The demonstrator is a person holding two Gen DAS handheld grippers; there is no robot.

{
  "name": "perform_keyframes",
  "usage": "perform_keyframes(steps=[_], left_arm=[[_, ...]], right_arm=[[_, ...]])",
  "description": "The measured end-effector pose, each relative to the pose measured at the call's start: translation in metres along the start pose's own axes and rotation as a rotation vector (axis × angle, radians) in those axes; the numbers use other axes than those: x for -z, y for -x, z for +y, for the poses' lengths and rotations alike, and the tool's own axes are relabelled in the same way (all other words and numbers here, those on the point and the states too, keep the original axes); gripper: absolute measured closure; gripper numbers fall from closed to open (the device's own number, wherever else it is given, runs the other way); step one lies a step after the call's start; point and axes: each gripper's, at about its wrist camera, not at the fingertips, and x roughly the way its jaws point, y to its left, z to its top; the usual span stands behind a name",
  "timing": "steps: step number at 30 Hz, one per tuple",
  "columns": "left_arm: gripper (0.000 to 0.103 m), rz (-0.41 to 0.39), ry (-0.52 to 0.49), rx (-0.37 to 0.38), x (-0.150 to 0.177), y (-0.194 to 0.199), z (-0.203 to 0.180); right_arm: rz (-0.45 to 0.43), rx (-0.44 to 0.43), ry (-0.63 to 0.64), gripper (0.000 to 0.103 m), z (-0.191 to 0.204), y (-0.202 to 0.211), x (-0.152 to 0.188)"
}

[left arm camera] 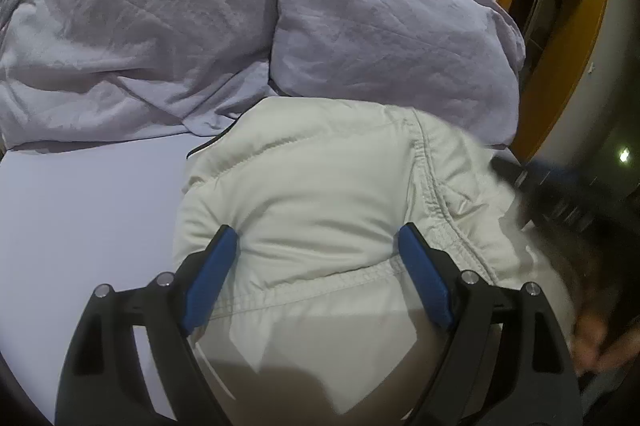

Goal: Fold large clothes
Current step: 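Press the folded jacket flat with both open grippers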

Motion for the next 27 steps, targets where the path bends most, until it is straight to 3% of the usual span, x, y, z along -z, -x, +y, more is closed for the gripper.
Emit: perform_keyframes(steps=[8, 14, 18, 20, 27], left_arm=[[0.020, -0.018, -0.063, -0.009, 0.000, 0.005, -0.016], [0.020, -0.058, -0.028, -0.001, -0.018, 0.017, -0.020], [0.019, -0.061, -0.014, -0.046, -0.031, 0.007, -0.019], [0.018, -0.031, -0.013, -0.074, -0.028, -0.006, -0.017], [0.009, -0.044, -0.063, -0.131, -0.011, -0.027, -0.019]], right_arm=[[-0.039, -0.012, -0.027, 0.045, -0.016, -0.021, 0.032], [-0.036, -0.019, -0.056, 0.044, -0.024, -0.034, 0.042], [-0.038, -0.014, -0.054, 0.042, -0.023, -0.038, 0.045], [-0.043, -0.014, -0.054, 0.042, -0.023, -0.040, 0.047], [-0.060, -0.009, -0.036, 0.041, -0.020, -0.044, 0.049]])
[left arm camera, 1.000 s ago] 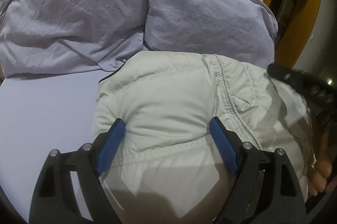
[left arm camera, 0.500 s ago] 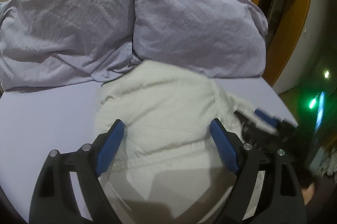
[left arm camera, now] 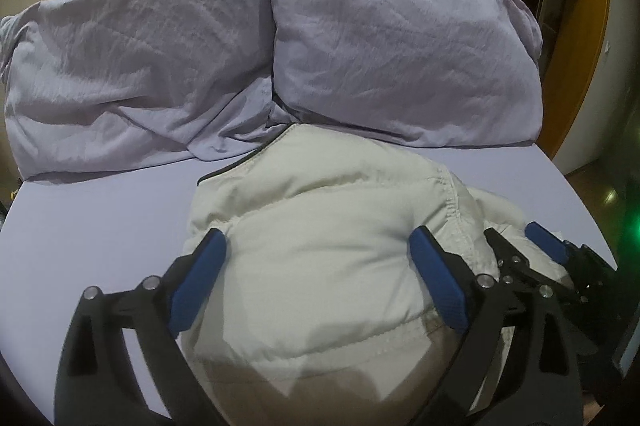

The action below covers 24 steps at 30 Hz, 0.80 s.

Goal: Fold large clothes
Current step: 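Press the folded jacket flat with both open grippers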

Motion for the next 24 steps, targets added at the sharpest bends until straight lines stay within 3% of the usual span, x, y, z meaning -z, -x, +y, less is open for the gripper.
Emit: perform_keyframes(steps=[24], left_arm=[[0.003, 0.015, 0.063, 0.059, 0.011, -0.025, 0.013]], right_arm=[[-0.003, -0.005, -0.014, 0.038, 0.000, -0.009, -0.001]])
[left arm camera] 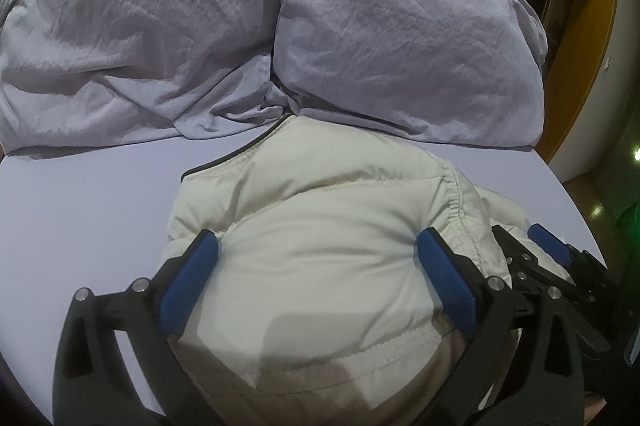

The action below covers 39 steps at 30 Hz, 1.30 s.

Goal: Fold large clothes
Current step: 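Press the folded jacket flat with both open grippers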

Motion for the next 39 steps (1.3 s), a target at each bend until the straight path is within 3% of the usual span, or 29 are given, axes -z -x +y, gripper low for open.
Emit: perform_keyframes(steps=[25, 32, 39], left_arm=[[0.003, 0.010, -0.008, -0.017, -0.004, 0.000, -0.002], [0.003, -0.001, 0.055, 0.018, -0.029, 0.024, 0.006], [0.003, 0.024, 0.004, -0.044, -0.048, 0.005, -0.007]], right_arm=[[0.062, 0.002, -0.014, 0.036, 0.003, -0.004, -0.008], [-0.007, 0.010, -0.049, 0.030, -0.008, 0.019, -0.043], [0.048, 0.037, 0.021, 0.030, 0.003, -0.005, -0.045]])
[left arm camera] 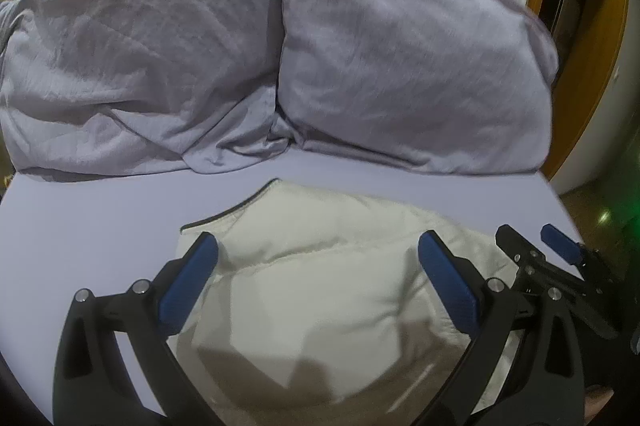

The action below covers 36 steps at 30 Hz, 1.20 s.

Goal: Fold large clothes

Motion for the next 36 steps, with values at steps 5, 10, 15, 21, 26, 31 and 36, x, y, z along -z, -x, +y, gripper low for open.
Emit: perform_keyframes(steps=[5, 10, 15, 21, 26, 31, 36], left_arm=[[0.003, 0.030, 0.011, 0.018, 0.008, -0.013, 0.002], [0.002, 0.036, 0.002, 0.013, 0.012, -0.022, -0.002], [0.002, 0.033, 0.002, 0.015, 0.014, -0.029, -0.003], [0.002, 0.033, 0.002, 0.014, 0.017, -0.036, -0.004], [0.002, 0.037, 0.004, 0.015, 0.018, -0.039, -0.004], [0.002, 0.036, 0.004, 0.014, 0.018, -0.040, -0.004], [0.002, 0.036, 0.005, 0.014, 0.018, -0.040, -0.004]], right_arm=[[0.038, -0.013, -0.039, 0.030, -0.007, -0.016, 0.010], [0.032, 0.000, -0.051, 0.030, -0.007, -0.022, 0.016], [0.040, 0.016, -0.044, 0.030, -0.004, -0.028, 0.019], [0.058, 0.012, -0.049, 0.030, -0.006, -0.034, 0.021], [0.065, 0.017, -0.046, 0.030, -0.006, -0.038, 0.022], [0.068, 0.016, -0.045, 0.030, -0.007, -0.041, 0.022], [0.068, 0.014, -0.045, 0.030, -0.007, -0.041, 0.022]])
